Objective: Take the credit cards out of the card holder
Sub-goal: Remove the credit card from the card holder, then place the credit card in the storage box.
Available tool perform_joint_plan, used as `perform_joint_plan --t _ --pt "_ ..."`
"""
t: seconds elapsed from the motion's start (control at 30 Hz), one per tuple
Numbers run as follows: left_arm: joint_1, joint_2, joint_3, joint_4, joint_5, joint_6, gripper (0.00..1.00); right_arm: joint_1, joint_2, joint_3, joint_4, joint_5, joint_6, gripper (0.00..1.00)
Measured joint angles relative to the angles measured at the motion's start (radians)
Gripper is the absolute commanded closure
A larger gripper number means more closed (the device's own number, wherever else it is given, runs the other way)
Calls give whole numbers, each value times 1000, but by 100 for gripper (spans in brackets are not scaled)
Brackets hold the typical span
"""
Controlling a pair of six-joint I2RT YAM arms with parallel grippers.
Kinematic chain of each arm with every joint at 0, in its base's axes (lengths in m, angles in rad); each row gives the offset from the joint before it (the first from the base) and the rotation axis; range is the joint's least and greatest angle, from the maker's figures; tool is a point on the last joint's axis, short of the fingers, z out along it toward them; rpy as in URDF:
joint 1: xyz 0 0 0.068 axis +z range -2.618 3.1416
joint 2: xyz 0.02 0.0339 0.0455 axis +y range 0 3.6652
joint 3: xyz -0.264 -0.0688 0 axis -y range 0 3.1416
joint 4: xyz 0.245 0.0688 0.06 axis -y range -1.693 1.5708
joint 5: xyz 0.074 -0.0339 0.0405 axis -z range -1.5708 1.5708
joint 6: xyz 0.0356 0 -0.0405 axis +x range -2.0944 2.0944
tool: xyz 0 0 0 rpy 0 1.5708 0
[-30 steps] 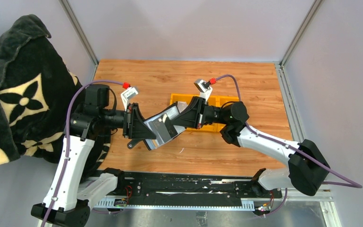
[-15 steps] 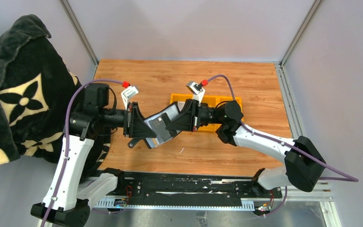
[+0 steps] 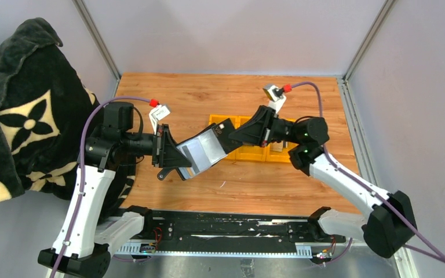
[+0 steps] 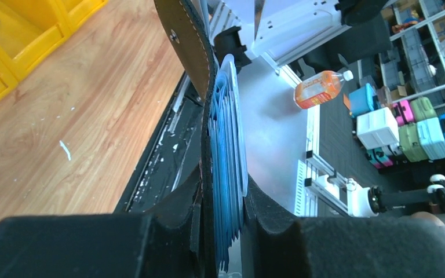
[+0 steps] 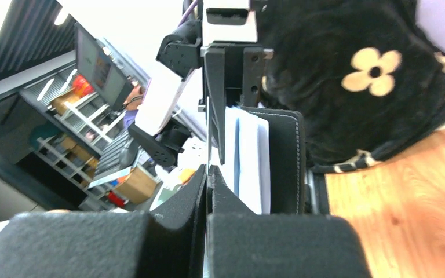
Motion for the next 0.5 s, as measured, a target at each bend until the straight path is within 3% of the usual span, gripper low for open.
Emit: perform_joint_plan --t 0.1,0.27,0.37,0.5 --pt "0 -2 0 -3 -39 13 100 -83 -65 -6 -93 -13 -31 100" --pt "0 -25 -16 -7 -135 72 100 -273 -146 -6 -538 83 -223 100" --pt "0 -41 -31 -22 -176 123 100 -311 -120 -6 -747 212 -336 100" --pt "-3 -41 -36 -59 -231 193 100 -316 -15 -6 -900 351 -414 100"
